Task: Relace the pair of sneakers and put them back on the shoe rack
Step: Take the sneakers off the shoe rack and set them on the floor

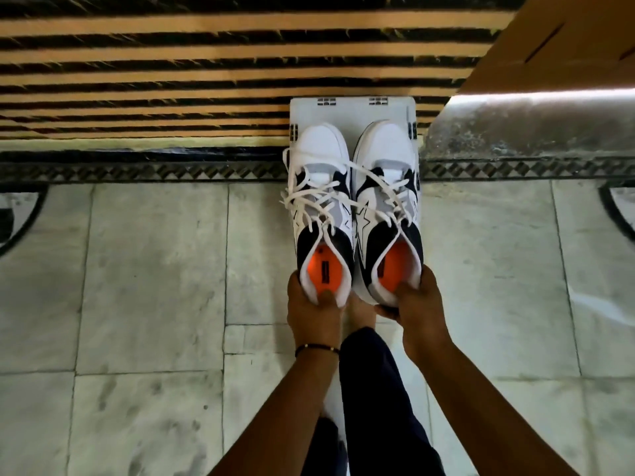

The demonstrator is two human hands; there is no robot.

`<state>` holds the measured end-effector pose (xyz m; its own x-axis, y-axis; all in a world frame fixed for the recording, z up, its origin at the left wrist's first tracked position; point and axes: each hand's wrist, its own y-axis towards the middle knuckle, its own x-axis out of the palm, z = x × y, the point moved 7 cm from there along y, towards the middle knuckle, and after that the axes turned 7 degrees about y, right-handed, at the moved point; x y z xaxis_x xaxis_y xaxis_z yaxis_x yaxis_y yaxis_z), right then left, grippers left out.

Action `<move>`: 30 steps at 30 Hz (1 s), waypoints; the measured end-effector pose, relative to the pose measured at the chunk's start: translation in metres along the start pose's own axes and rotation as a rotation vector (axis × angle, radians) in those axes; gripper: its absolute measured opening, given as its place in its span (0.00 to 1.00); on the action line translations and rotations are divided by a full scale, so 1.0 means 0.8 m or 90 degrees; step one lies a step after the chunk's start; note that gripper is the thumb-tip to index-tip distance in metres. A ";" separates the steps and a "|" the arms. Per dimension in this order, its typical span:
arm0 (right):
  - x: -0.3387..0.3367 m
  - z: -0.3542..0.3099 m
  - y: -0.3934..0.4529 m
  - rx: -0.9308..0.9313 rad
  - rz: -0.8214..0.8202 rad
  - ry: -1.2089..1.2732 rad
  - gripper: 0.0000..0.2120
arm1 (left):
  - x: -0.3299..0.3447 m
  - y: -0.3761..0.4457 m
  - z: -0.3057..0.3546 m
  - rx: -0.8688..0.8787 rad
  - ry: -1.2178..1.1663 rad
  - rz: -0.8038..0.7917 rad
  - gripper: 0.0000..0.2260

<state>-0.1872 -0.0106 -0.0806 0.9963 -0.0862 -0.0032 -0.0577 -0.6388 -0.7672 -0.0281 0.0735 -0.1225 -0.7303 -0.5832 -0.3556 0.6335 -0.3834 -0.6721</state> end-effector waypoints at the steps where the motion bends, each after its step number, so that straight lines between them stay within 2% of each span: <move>1: -0.006 0.015 -0.016 -0.002 0.007 -0.008 0.18 | -0.007 -0.014 -0.015 0.001 -0.007 -0.001 0.20; 6: -0.041 0.104 -0.082 0.039 0.053 -0.016 0.17 | -0.050 -0.075 -0.095 -0.024 0.035 0.007 0.21; 10: -0.070 0.179 -0.082 0.113 0.070 -0.082 0.18 | -0.055 -0.086 -0.158 -0.073 0.036 -0.028 0.23; 15: -0.101 0.273 -0.013 0.212 0.047 -0.103 0.17 | -0.023 -0.050 -0.233 -0.149 0.005 -0.037 0.20; 20: -0.115 0.362 0.115 0.274 0.054 -0.104 0.20 | 0.035 0.047 -0.324 -0.175 -0.028 -0.044 0.18; 23: -0.112 0.394 0.183 0.225 0.053 -0.128 0.18 | 0.071 0.102 -0.362 -0.197 -0.056 -0.066 0.17; 26: -0.114 0.408 0.228 0.118 0.066 -0.223 0.19 | 0.103 0.137 -0.382 -0.196 -0.062 -0.103 0.17; 30: -0.122 0.424 0.248 -0.042 0.023 -0.376 0.27 | 0.115 0.167 -0.410 -0.077 0.107 -0.139 0.15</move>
<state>-0.2739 0.1307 -0.4499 0.8593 0.3197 -0.3993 -0.0770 -0.6909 -0.7188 -0.0946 0.2034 -0.4578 -0.8845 -0.3654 -0.2901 0.4291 -0.3933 -0.8132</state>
